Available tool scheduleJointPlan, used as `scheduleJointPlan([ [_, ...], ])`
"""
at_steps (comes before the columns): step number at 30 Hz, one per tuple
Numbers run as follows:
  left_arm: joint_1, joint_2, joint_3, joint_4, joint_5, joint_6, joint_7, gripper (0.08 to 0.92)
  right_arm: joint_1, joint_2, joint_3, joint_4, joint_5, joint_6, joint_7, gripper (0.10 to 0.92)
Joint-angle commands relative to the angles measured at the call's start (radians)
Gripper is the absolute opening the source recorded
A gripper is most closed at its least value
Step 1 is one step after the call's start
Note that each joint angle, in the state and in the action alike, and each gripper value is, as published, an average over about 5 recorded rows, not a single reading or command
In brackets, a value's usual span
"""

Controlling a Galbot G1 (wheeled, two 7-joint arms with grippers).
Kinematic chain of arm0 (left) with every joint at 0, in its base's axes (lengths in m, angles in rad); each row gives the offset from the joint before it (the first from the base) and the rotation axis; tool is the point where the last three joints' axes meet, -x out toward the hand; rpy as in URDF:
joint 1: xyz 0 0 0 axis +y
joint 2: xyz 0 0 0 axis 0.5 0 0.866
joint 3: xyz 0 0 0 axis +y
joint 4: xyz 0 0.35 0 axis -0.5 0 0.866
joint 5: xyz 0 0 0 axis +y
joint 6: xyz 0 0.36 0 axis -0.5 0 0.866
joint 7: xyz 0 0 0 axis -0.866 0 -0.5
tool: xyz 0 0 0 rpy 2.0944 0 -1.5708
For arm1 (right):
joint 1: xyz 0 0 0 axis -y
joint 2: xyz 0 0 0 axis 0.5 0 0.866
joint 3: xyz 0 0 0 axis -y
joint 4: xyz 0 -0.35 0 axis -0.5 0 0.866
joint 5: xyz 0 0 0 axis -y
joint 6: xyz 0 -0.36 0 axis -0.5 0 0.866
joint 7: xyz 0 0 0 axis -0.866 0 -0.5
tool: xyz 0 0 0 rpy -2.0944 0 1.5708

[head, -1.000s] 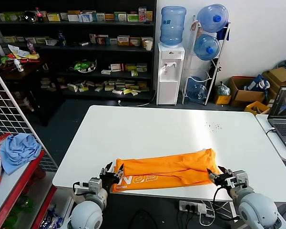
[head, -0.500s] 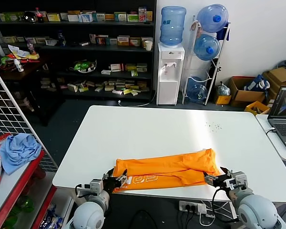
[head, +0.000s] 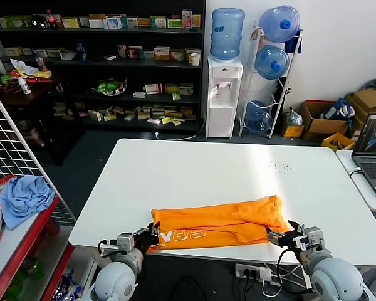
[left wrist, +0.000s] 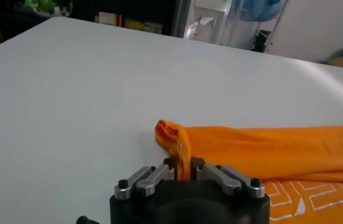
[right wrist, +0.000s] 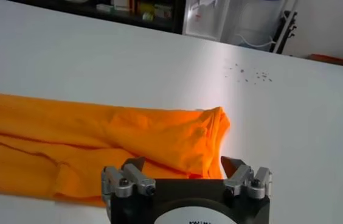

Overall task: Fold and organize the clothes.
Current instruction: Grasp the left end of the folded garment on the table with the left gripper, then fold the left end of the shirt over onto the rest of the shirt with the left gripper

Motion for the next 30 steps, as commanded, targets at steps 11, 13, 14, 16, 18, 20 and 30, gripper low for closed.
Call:
scheduleJointPlan([
  [11,-0.116,0.207,-0.211,0.143,-0.067,0.035,-0.005,0.121,0.008,0.018,-0.003,0.011,-0.036,0.060,0.016,0.823],
  [13,-0.133,0.241,-0.233,0.167,-0.073,0.027,-0.003,0.121,0.006,0.019,0.000,0.013,-0.047,0.073,0.015,0.823],
  [14,-0.139,0.254,-0.239,0.171,-0.074,0.023,-0.004,0.121,0.004,0.020,0.001,0.013,-0.053,0.079,0.015,0.823],
  [16,-0.143,0.270,-0.241,0.159,-0.075,0.019,-0.009,0.121,0.001,0.024,0.001,0.012,-0.070,0.092,0.016,0.823],
  [18,-0.138,0.270,-0.233,0.118,-0.076,0.023,-0.019,0.121,-0.001,0.031,-0.003,0.012,-0.089,0.103,0.017,0.823],
  [20,-0.127,0.257,-0.214,0.058,-0.078,0.032,-0.032,0.121,-0.004,0.036,-0.009,0.013,-0.102,0.108,0.019,0.823],
  [30,-0.095,0.126,-0.045,-0.186,-0.130,0.066,-0.098,0.121,-0.008,0.040,-0.012,0.003,-0.127,0.124,0.038,0.823],
])
